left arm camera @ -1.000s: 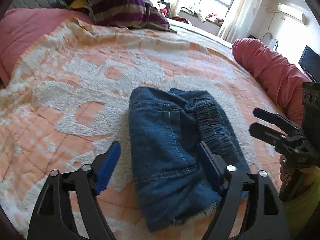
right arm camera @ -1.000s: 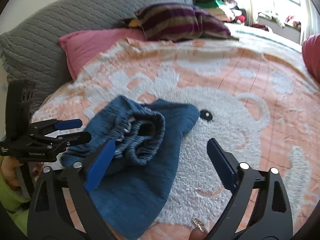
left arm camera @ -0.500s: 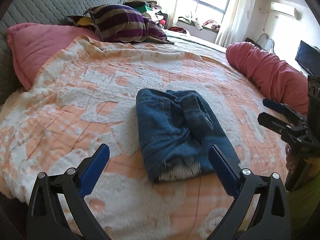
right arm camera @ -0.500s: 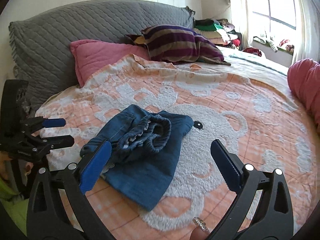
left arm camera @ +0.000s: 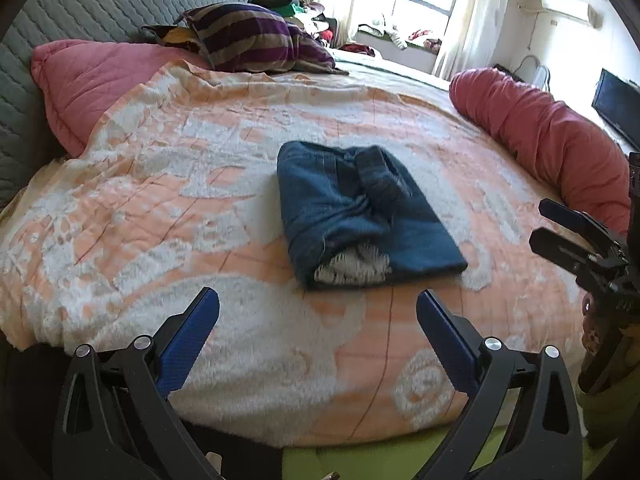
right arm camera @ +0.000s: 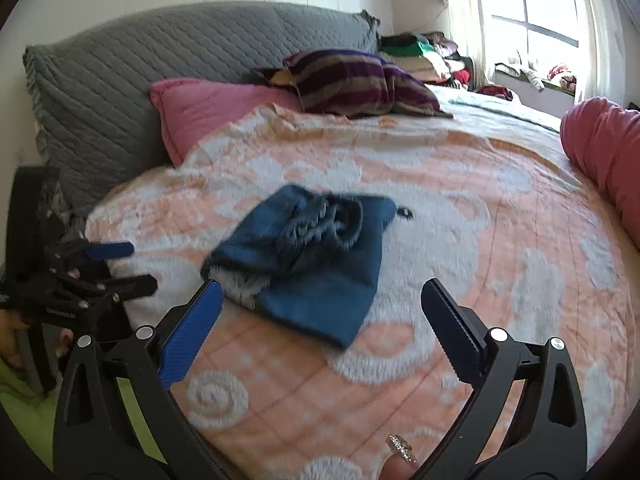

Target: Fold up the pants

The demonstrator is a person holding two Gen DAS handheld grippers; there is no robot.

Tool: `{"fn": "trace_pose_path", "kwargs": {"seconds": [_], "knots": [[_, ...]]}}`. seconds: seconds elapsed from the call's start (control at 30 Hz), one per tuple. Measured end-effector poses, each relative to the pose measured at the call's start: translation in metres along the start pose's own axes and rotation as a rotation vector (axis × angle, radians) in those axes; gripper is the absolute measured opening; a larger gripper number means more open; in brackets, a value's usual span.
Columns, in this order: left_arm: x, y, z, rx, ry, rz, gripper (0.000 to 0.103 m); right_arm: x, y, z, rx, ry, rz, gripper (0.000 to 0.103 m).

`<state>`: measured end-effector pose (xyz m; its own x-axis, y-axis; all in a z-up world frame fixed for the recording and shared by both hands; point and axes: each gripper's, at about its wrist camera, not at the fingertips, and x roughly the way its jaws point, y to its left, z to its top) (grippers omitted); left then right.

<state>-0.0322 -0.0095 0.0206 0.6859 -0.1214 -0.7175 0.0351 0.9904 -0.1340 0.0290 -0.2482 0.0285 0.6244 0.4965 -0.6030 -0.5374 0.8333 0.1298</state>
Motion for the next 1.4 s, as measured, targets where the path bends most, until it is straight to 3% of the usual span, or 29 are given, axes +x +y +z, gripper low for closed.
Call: {"fn": "trace_pose_path", "kwargs": {"seconds": [0.27,0.6,1.4], "knots": [[-0.003,0.010,-0.005,-0.041,0.002,0.009,0.098,0.015,0.007,-0.029,0.013,0.116,-0.038,0.094],[0.007,0.012,-0.007,-0.040,0.047,0.013,0.098,0.019,0.006,-0.027,0.031,0.107,-0.026,0.094],[0.006,0.010,-0.007,-0.025,0.048,0.018,0.098,0.021,0.003,-0.026,0.038,0.101,-0.029,0.094]]}}
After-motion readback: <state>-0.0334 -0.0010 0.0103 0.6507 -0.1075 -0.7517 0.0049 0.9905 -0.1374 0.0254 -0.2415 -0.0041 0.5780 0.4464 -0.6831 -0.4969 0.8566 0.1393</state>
